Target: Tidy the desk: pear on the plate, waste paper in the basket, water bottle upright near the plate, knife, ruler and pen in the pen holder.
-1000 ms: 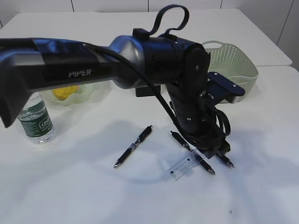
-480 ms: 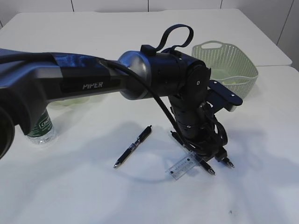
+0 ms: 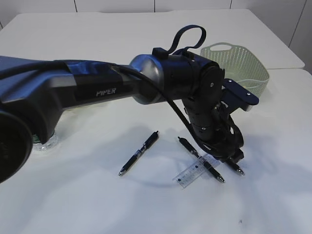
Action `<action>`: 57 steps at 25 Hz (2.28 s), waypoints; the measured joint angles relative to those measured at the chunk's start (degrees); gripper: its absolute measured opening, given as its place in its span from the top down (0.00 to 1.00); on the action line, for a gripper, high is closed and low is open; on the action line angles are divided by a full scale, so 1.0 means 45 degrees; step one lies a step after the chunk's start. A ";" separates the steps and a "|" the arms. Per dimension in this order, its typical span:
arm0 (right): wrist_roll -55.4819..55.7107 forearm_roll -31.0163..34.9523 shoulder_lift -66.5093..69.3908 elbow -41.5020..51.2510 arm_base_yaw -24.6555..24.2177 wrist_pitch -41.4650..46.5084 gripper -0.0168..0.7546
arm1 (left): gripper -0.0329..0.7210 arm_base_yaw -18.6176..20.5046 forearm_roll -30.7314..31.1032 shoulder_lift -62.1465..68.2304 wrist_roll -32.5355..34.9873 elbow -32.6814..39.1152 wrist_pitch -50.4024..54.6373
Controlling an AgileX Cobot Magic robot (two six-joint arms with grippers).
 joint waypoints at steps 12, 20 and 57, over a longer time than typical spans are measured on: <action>0.0000 -0.0083 0.0000 0.0000 0.0000 0.0000 0.57 | 0.39 0.0000 0.0023 0.0566 0.0000 -0.0418 0.0286; 0.0000 -0.0083 0.0000 0.0000 0.0000 -0.0023 0.57 | 0.39 0.0000 0.0023 0.0659 0.0000 -0.0418 -0.0115; 0.0008 -0.0096 0.0000 0.0000 0.0000 -0.0226 0.57 | 0.60 0.0000 0.0023 0.1090 -0.0006 -0.0458 -0.0600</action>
